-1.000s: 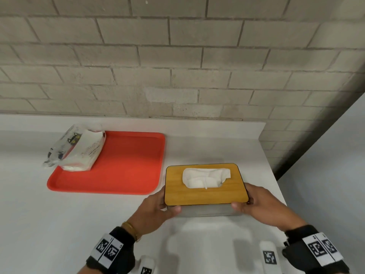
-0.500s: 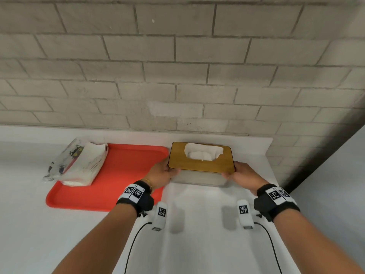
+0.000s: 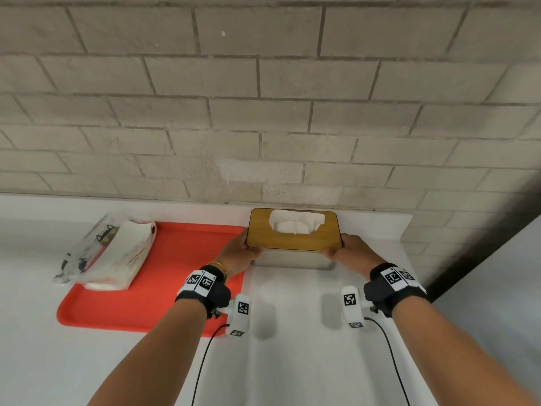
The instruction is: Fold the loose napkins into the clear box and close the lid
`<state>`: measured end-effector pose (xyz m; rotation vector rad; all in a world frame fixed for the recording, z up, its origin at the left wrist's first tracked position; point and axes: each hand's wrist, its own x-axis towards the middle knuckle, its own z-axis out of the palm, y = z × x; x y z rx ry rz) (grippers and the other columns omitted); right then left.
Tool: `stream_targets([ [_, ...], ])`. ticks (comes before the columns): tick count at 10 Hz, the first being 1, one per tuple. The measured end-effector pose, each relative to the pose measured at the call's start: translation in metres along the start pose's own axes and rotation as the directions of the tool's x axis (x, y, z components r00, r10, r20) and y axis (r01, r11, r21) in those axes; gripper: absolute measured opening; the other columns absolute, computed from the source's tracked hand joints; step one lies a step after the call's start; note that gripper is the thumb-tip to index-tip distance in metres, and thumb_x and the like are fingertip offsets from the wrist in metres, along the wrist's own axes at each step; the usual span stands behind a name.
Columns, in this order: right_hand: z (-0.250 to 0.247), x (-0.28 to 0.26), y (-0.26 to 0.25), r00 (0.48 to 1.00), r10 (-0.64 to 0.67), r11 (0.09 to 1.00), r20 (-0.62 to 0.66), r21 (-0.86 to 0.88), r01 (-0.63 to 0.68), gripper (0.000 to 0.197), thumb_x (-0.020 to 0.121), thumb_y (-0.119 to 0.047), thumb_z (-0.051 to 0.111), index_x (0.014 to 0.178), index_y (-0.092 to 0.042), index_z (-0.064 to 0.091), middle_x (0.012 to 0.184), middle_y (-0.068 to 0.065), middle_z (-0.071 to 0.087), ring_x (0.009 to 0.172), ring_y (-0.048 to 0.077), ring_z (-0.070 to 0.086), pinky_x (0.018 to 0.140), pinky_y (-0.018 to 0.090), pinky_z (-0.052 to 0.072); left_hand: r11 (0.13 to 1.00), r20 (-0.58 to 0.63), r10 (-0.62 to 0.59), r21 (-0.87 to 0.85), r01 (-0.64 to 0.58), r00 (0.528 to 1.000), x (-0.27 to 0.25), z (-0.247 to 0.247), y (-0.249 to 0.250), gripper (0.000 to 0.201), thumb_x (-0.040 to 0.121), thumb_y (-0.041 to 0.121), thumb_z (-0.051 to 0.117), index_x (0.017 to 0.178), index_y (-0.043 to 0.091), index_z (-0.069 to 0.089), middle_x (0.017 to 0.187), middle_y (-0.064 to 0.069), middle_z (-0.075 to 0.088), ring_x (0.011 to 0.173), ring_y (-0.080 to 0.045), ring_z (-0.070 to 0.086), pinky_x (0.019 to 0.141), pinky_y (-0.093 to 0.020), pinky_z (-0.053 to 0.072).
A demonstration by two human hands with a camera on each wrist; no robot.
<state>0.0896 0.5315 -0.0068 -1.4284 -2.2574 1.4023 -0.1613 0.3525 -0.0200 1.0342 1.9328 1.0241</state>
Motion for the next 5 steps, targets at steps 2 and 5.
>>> stream_targets([
  [2, 0.004, 0.0, 0.008, 1.0, -0.003, 1.0, -0.028, 0.018, 0.004, 0.044, 0.091, -0.037, 0.074, 0.132, -0.025, 0.063, 0.118, -0.007, 0.07, 0.113, 0.019, 0.064, 0.103, 0.038, 0.051, 1.0, -0.013, -0.017, -0.02, 0.016, 1.0, -0.002, 0.005, -0.001, 0.025, 0.1, 0.027, 0.062, 0.124, 0.031, 0.062, 0.11, -0.007, 0.075, 0.095, -0.025, 0.071, 0.085, -0.035, 0.057],
  [5, 0.003, -0.055, 0.011, 0.974, -0.046, 0.993, -0.222, 0.096, 0.069, 0.077, 0.091, -0.05, 0.073, 0.154, -0.019, 0.042, 0.15, 0.001, 0.054, 0.134, 0.021, 0.056, 0.106, 0.03, 0.044, 0.966, -0.116, -0.1, -0.249, 0.068, 0.988, -0.094, 0.004, -0.02, 0.055, 0.098, 0.026, 0.071, 0.148, 0.019, 0.051, 0.147, 0.009, 0.051, 0.139, -0.011, 0.049, 0.115, -0.028, 0.039],
])
